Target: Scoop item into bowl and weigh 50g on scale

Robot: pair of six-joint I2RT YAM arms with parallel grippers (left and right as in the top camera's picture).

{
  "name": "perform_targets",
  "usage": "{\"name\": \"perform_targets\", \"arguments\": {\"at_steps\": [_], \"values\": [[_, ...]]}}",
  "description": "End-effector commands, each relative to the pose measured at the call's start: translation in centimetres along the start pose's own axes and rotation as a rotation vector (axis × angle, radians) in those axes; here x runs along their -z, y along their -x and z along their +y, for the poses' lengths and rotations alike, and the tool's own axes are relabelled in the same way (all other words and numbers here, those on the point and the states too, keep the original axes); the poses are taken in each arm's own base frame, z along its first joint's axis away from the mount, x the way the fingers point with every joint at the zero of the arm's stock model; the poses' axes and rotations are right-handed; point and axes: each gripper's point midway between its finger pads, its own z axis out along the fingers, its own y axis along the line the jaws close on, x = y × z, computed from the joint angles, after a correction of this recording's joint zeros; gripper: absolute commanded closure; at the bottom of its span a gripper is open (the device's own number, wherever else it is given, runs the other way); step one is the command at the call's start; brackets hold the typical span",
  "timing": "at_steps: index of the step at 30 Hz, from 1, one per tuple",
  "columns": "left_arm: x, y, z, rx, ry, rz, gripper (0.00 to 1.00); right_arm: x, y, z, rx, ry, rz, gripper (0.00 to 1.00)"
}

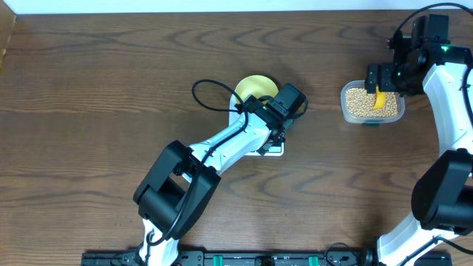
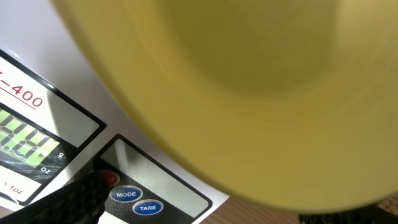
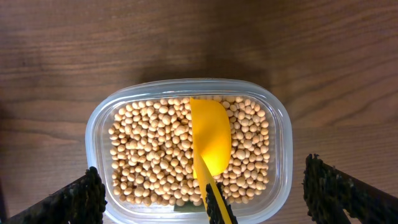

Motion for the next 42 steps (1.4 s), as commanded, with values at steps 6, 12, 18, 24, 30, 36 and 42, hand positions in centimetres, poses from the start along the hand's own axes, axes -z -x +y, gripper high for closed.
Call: {"name": "perform_targets", "arguments": {"at_steps": [6, 12, 18, 24, 30, 36, 42], "values": [[-3.2, 0.3, 2.5, -0.011, 0.090, -0.002, 0.02, 1.3, 0.8, -0.2, 0.010, -0.012, -0.037, 0.01], [-3.6, 0.5, 2.0, -0.046, 0.065, 0.011, 0.02, 1.3, 0.8, -0.2, 0.010, -0.012, -0.037, 0.01], [-3.6, 0.6, 1.5, -0.073, 0.048, 0.010, 0.02, 1.3, 0.8, -0.2, 0.010, -0.012, -0.037, 0.01], [-3.4, 0.6, 0.1, -0.148, -0.009, 0.012, 0.02, 1.3, 0.8, -0.2, 0.010, -0.012, -0.037, 0.01], [0.1, 1.1, -1.3, -0.178, -0.068, -0.003, 0.02, 1.3, 0.8, -0.2, 0.010, -0.012, -0.037, 0.01], [4.7, 1.5, -1.3, -0.102, -0.089, -0.003, 0.02, 1.3, 0.8, -0.2, 0.010, -0.012, -0.037, 0.01], [10.2, 2.6, -1.7, -0.126, -0.162, -0.021, 0.02, 1.3, 0.8, -0.2, 0.010, -0.012, -0.037, 0.01]]}}
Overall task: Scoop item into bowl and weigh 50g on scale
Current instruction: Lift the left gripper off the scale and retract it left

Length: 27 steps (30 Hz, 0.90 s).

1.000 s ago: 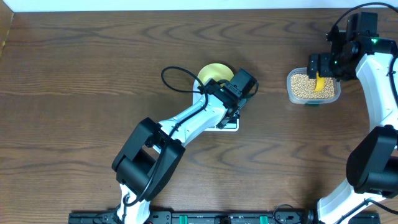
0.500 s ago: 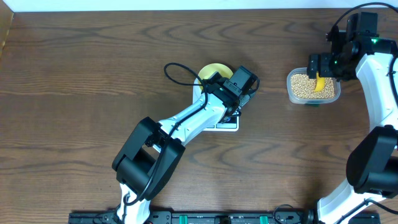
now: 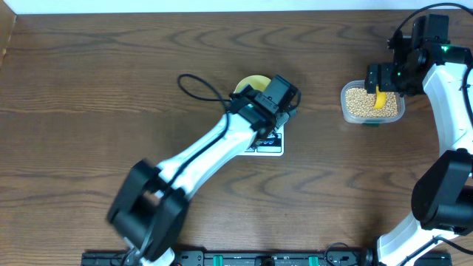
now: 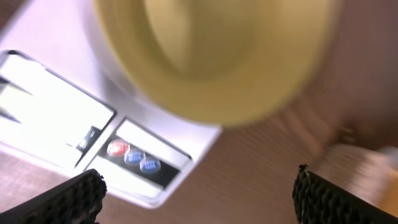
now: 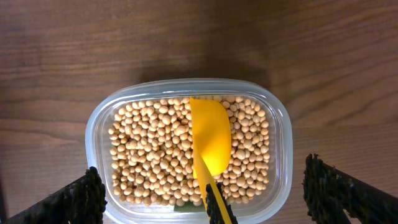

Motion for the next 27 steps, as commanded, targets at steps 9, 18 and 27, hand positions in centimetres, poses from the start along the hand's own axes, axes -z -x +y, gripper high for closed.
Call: {"name": "perform_targets", "arguments": {"at_steps": [9, 18, 27], "values": [[8.9, 6.0, 3.6, -0.190, 0.073, -0.215, 0.02, 1.3, 0.8, -0.2, 0.010, -0.011, -0.037, 0.01], [9.5, 10.0, 8.8, -0.114, 0.243, -0.233, 0.02, 1.3, 0.8, -0.2, 0.010, -0.011, -0.037, 0.01], [10.0, 14.7, 11.1, 0.025, 0.264, -0.292, 0.02, 1.3, 0.8, -0.2, 0.010, -0.011, -0.037, 0.01]]}}
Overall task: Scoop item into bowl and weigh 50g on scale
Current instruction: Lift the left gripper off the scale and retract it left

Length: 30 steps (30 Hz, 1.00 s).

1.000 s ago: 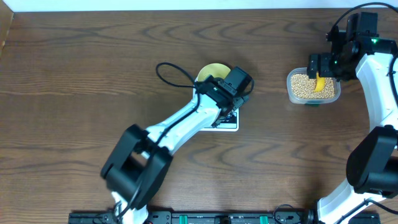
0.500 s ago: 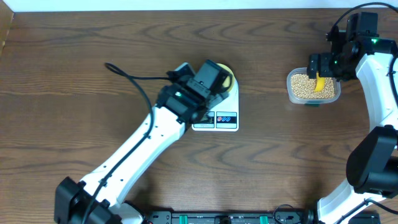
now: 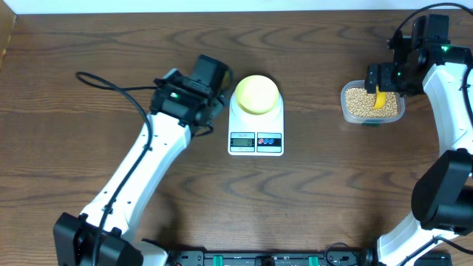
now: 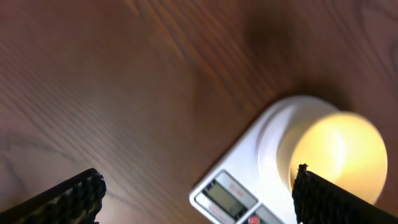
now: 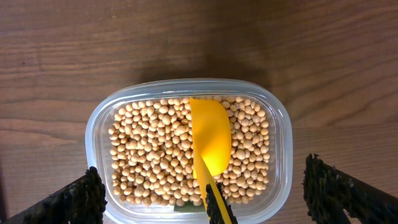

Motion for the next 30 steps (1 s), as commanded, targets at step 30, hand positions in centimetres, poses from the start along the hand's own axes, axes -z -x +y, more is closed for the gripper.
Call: {"name": "perform_targets", "arguments": {"at_steps": [30], "values": [[-1.6, 4.3, 2.0, -0.346, -0.130, 0.109, 0.02, 1.3, 0.8, -0.2, 0.010, -0.012, -0.037, 0.01]]}}
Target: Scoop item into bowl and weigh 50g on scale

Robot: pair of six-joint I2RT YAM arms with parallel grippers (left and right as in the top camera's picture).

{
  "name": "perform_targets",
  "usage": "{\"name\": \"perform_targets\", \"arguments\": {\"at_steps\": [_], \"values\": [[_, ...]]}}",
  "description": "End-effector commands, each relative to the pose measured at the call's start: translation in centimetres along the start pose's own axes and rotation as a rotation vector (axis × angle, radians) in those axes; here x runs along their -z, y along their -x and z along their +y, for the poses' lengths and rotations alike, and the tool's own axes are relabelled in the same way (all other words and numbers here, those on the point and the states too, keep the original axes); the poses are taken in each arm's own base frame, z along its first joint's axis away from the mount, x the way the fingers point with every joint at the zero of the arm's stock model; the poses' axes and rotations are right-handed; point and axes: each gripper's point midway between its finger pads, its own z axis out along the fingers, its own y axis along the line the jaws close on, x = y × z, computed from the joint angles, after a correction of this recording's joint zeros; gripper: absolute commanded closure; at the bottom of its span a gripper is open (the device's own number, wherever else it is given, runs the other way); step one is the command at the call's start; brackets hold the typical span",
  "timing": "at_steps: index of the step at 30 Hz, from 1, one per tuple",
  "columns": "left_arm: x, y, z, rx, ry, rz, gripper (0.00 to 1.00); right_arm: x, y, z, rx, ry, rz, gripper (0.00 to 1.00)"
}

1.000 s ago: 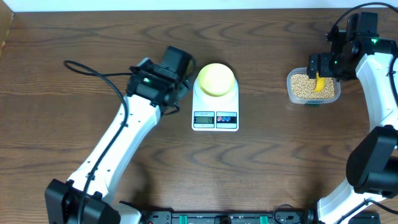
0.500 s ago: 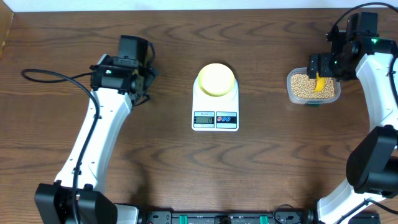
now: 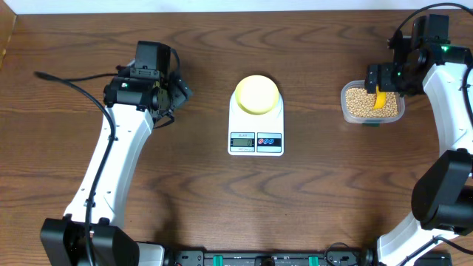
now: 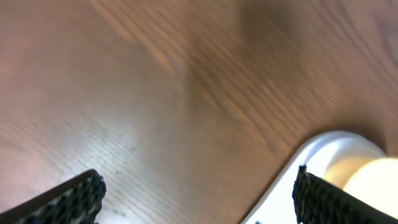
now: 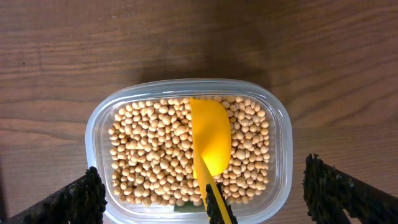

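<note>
A yellow bowl (image 3: 256, 93) sits on the white scale (image 3: 256, 139) mid-table. My left gripper (image 3: 177, 91) hangs to the left of the scale, open and empty. In the left wrist view the left gripper (image 4: 198, 177) is over bare wood, with the scale's corner (image 4: 317, 155) and the bowl (image 4: 373, 177) at the right edge. A clear tub of soybeans (image 5: 186, 149) holds a yellow scoop (image 5: 210, 140), its handle pointing toward the camera. My right gripper (image 5: 202, 171) is open above the tub, one finger on either side. In the overhead view the tub (image 3: 372, 104) is at the right.
The brown wooden table (image 3: 111, 199) runs out to a pale strip along its far edge. A black cable (image 3: 74, 78) trails from the left arm. The right arm (image 3: 451, 96) runs down the table's right side.
My left gripper has moved further left, away from the scale, and now sees only the scale's corner. The right gripper, tub, scoop and bowl have not changed.
My left gripper was first low at the scale, a finger by the buttons under the bowl's rim. Then it was higher above the scale, then left of it, and now further left. The bowl stayed on the scale. The right gripper stayed open over the tub.
</note>
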Motion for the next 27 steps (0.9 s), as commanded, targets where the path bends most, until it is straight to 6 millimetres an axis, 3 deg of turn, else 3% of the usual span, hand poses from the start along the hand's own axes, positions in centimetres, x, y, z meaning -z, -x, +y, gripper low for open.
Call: {"name": "perform_targets", "arguments": {"at_steps": [1, 27], "values": [[0.06, -1.81, -2.14, -0.254, -0.136, 0.092, 0.02, 1.30, 0.75, -0.23, 0.010, -0.012, -0.037, 0.01], [-0.05, -2.34, -2.56, -0.290, -0.150, 0.109, 0.02, 1.30, 0.75, -0.23, 0.010, -0.012, -0.037, 0.01]]}}
